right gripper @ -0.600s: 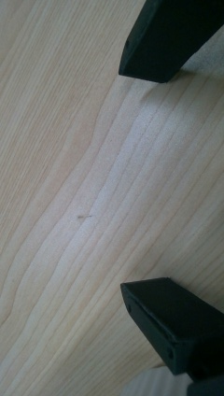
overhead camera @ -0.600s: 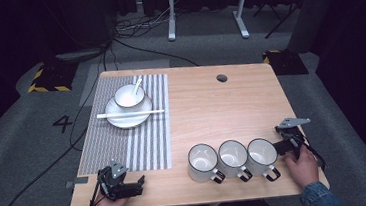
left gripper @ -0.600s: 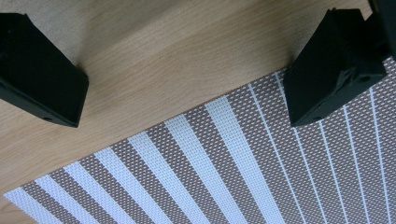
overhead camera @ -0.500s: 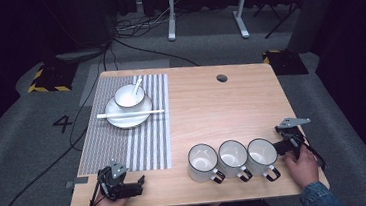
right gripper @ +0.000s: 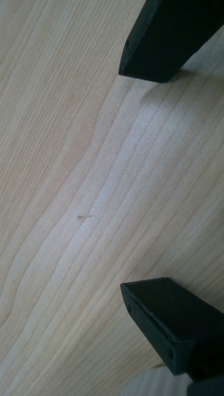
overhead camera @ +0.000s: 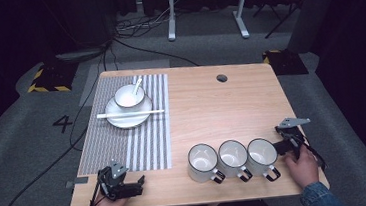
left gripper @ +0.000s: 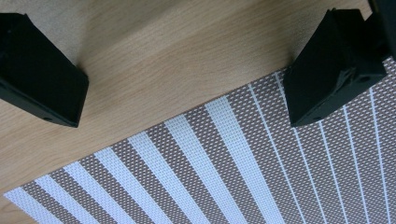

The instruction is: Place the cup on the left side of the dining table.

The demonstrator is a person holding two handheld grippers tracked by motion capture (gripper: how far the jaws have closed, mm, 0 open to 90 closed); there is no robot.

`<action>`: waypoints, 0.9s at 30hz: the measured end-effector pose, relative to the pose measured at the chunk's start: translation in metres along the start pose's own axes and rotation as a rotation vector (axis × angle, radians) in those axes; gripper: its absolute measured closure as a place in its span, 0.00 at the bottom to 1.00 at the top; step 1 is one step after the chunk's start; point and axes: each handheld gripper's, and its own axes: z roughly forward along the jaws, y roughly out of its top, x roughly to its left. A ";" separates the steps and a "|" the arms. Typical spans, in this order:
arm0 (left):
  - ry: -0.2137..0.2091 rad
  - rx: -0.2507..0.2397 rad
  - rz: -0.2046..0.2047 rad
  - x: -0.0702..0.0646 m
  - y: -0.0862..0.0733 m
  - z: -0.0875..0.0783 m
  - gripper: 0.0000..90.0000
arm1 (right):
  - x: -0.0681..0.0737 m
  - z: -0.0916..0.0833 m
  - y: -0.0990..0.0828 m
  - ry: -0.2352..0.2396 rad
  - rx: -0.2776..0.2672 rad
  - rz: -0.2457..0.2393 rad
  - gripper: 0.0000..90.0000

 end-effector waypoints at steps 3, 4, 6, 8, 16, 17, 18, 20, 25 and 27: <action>-0.003 0.002 0.002 0.000 0.000 0.000 0.00 | 0.000 0.000 0.000 0.001 -0.001 0.001 0.00; -0.004 0.003 0.003 0.000 0.000 0.000 0.00 | 0.000 0.000 0.000 0.000 0.000 0.001 0.00; -0.005 0.005 0.006 0.001 0.000 0.000 0.00 | 0.000 0.000 0.000 0.001 0.000 0.000 0.00; -0.006 0.007 0.006 0.001 0.001 0.000 0.01 | 0.000 0.000 0.000 0.000 0.000 0.000 0.00; -0.031 -0.040 -0.020 -0.004 0.008 -0.007 0.01 | 0.000 0.000 0.000 0.000 0.000 0.000 0.00; -0.035 -0.052 -0.016 -0.006 0.010 -0.009 0.01 | 0.000 0.000 0.000 0.000 0.000 0.001 0.00; -0.042 -0.061 -0.009 -0.007 0.012 -0.011 0.01 | 0.000 0.000 0.000 0.000 -0.001 0.000 0.00; -0.051 -0.082 0.000 -0.010 0.015 -0.016 0.01 | 0.000 0.000 0.000 0.001 -0.001 0.001 0.00; -0.073 -0.154 -0.007 -0.016 0.022 -0.026 0.02 | 0.000 0.000 0.000 0.001 0.000 0.000 0.00; -0.078 -0.190 -0.025 -0.018 0.024 -0.031 0.02 | 0.000 0.000 0.000 0.001 0.000 0.002 0.00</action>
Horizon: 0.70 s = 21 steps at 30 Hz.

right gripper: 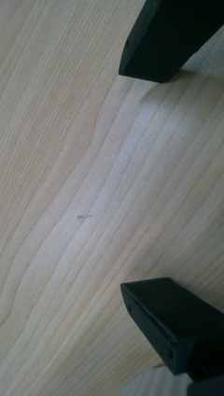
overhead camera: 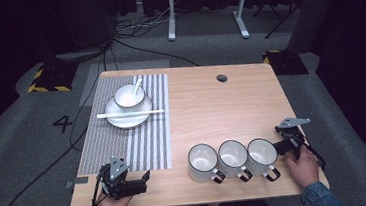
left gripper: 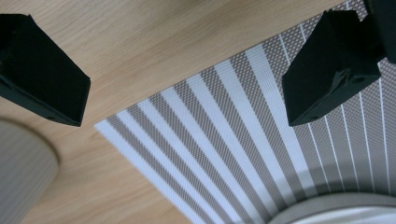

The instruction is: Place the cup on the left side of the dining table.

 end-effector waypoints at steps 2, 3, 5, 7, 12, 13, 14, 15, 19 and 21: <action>0.002 -0.035 -0.008 -0.001 0.003 -0.004 0.02 | 0.000 0.000 0.000 0.000 0.000 -0.001 0.00; 0.002 -0.051 -0.018 -0.003 0.004 -0.006 0.02 | 0.000 0.000 0.000 0.000 0.000 -0.001 0.00; 0.013 -0.081 -0.016 -0.004 0.006 -0.010 0.02 | 0.000 0.000 0.000 0.000 0.000 -0.002 0.00; 0.021 -0.110 -0.014 -0.006 0.007 -0.014 0.02 | 0.000 0.000 0.000 0.000 0.000 -0.002 0.00; 0.030 -0.183 -0.037 -0.009 0.011 -0.023 0.02 | 0.000 0.000 0.000 0.000 0.000 -0.001 0.00; 0.033 -0.192 -0.036 -0.010 0.012 -0.024 0.02 | 0.000 0.000 0.000 0.000 0.000 -0.001 0.00; 0.040 -0.195 -0.027 -0.010 0.013 -0.026 0.02 | 0.000 0.000 0.000 0.000 0.000 -0.001 0.00; 0.039 -0.209 -0.030 -0.011 0.014 -0.028 0.02 | 0.000 0.000 0.000 0.000 0.000 0.000 0.00; 0.032 -0.215 -0.031 -0.014 0.016 -0.031 0.02 | 0.000 0.000 0.000 0.000 0.000 -0.001 0.00; 0.032 -0.225 -0.025 -0.016 0.018 -0.031 0.02 | 0.000 0.000 0.000 -0.001 0.000 -0.001 0.00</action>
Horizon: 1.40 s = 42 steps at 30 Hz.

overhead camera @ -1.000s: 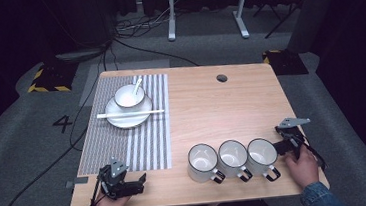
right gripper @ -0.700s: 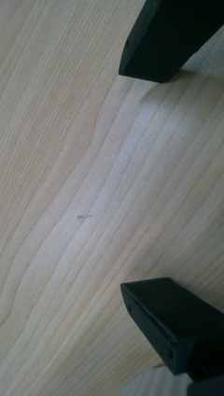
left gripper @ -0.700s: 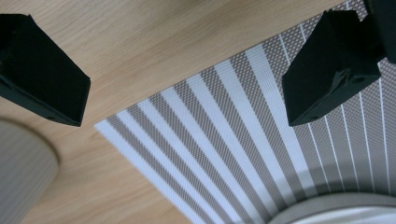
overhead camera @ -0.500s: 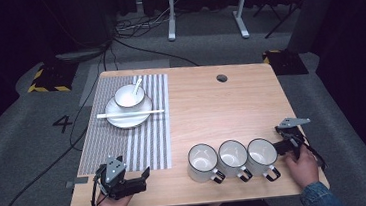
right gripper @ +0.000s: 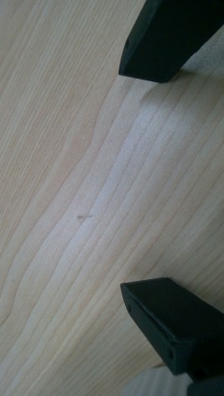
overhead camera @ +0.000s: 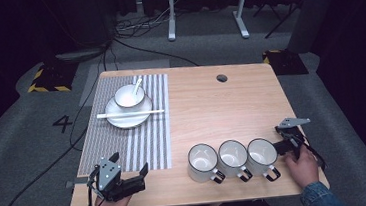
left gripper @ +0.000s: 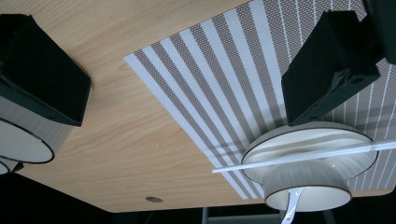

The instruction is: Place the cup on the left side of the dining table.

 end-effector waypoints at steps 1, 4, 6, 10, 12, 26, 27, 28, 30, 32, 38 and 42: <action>-0.004 0.002 0.000 -0.002 0.001 0.000 0.02 | 0.000 0.000 0.000 0.001 0.001 0.000 0.00; -0.009 0.000 0.016 -0.006 0.003 0.002 0.02 | 0.000 0.000 0.000 0.000 0.000 0.000 0.00; -0.024 0.007 0.023 -0.008 0.005 0.003 0.02 | 0.000 0.000 0.000 0.001 0.001 0.000 0.00; -0.056 0.018 0.033 -0.016 0.008 0.011 0.02 | 0.000 0.000 0.000 0.000 0.000 0.000 0.00; -0.074 0.024 0.045 -0.021 0.010 0.016 0.02 | 0.000 0.000 0.000 0.000 0.001 -0.001 0.00; -0.220 0.055 0.112 -0.054 0.026 0.054 0.02 | 0.000 0.000 0.000 -0.001 0.001 0.000 0.00; -0.230 0.055 0.114 -0.056 0.027 0.056 0.02 | 0.000 0.000 0.000 -0.002 0.000 0.002 0.00; -0.237 0.056 0.120 -0.058 0.028 0.059 0.02 | 0.000 0.000 0.000 -0.003 -0.001 0.002 0.00; -0.258 0.067 0.120 -0.063 0.029 0.063 0.02 | 0.000 0.000 0.000 -0.004 -0.002 0.001 0.00; -0.276 0.073 0.129 -0.067 0.030 0.067 0.02 | 0.000 0.000 0.000 -0.004 -0.001 0.001 0.00; -0.321 0.085 0.141 -0.080 0.030 0.076 0.01 | 0.000 0.000 0.000 -0.004 -0.001 0.001 0.00; -0.320 0.092 0.151 -0.091 0.026 0.079 0.00 | 0.000 0.000 0.000 -0.004 -0.001 0.001 0.00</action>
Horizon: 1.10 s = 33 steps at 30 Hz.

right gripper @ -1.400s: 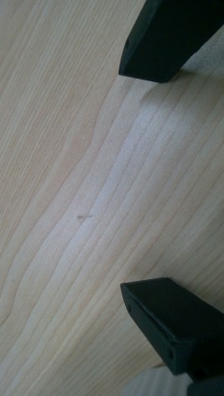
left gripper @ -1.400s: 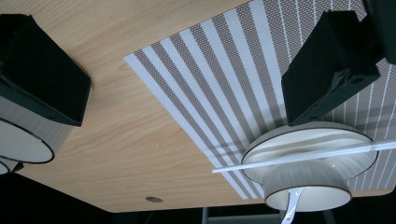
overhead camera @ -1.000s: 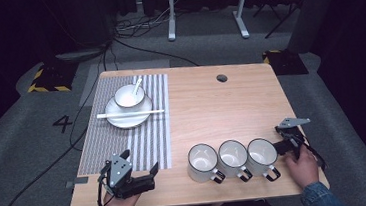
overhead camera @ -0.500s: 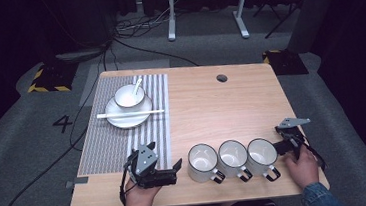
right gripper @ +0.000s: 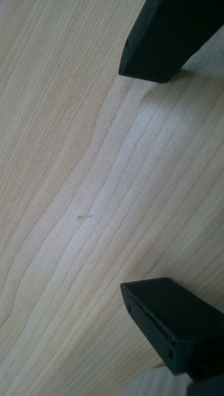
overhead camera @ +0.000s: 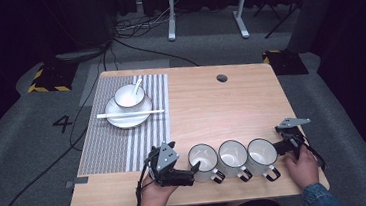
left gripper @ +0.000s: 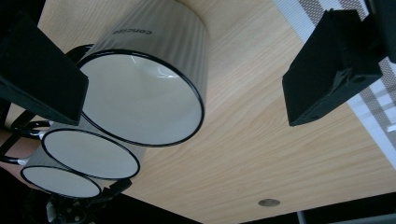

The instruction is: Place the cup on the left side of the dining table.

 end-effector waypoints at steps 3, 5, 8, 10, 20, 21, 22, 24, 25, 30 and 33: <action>0.010 0.012 0.003 -0.003 -0.001 0.004 0.00 | 0.000 0.000 0.000 0.000 0.000 0.000 0.00; -0.005 0.025 -0.005 -0.004 -0.004 0.008 0.00 | 0.000 0.000 0.000 0.000 0.000 0.000 0.00; -0.051 0.035 0.008 -0.009 -0.006 0.013 0.00 | 0.000 0.000 0.000 0.000 0.000 0.000 0.00; -0.075 0.045 0.008 -0.012 -0.007 0.016 0.00 | 0.000 0.000 0.000 0.000 0.000 0.000 0.00; -0.110 0.150 0.035 -0.015 -0.022 0.036 0.00 | 0.000 0.000 0.000 0.000 0.000 0.000 0.00; -0.102 0.175 0.045 -0.015 -0.023 0.038 0.00 | 0.000 0.000 0.000 0.000 0.000 0.000 0.00; -0.101 0.181 0.050 -0.015 -0.025 0.041 0.00 | 0.000 0.000 0.000 0.000 0.000 0.000 0.00; -0.090 0.193 0.055 -0.016 -0.027 0.045 0.00 | 0.000 0.000 0.000 0.000 -0.001 0.001 0.00; -0.091 0.208 0.052 -0.016 -0.028 0.047 0.00 | 0.000 0.000 0.000 0.000 -0.001 0.001 0.00; -0.070 0.247 0.064 -0.017 -0.031 0.057 0.00 | 0.000 0.000 0.000 0.000 -0.001 0.001 0.00; -0.053 0.248 0.061 -0.019 -0.033 0.063 0.00 | 0.000 0.000 0.000 0.000 -0.001 0.002 0.00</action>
